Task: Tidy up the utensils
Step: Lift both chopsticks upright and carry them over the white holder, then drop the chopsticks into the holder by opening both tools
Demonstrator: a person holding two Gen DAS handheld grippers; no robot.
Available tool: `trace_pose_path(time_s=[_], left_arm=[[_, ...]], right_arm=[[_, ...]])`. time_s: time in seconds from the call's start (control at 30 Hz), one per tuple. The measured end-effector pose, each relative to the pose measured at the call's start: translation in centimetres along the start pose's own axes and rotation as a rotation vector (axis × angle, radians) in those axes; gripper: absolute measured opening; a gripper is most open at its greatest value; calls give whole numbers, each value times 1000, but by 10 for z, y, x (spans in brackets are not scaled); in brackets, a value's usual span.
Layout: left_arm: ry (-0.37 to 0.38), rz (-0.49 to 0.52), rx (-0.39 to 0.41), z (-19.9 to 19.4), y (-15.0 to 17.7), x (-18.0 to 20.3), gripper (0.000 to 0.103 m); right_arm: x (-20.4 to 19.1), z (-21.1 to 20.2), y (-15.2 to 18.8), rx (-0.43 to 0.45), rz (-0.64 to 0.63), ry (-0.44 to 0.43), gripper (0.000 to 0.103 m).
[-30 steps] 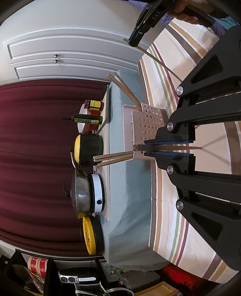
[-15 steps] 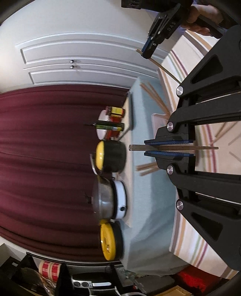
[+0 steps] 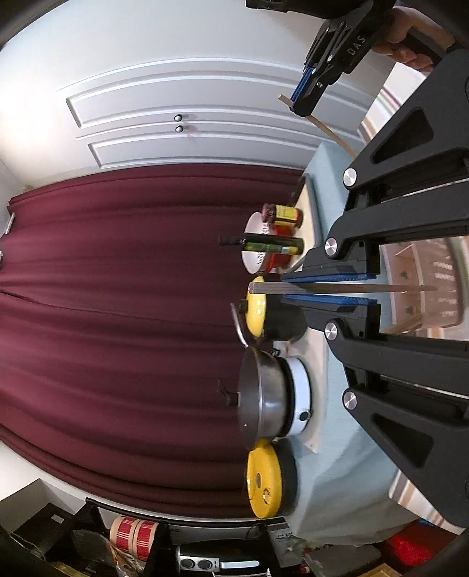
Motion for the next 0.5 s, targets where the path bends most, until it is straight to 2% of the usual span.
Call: trace_pose_path(time_s=[0.27,0.5], left_arm=[[-33,14,50,39,-7,5,7],[-33,10,-9,68,20,6,7]], right_arm=[[7,35,-2,-2,-18,8,7],[14,58,28,-71,6,9,6]])
Point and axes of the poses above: each gripper's, at about its wrist camera, not at the fingertips, and z roughly the way its jaws point, x to its right, y to its underside, the point moved 7 cm from there along z, roughly the way its jaws point, and after that the axes turned 11 degrees about -y, right-handed, at the moved point
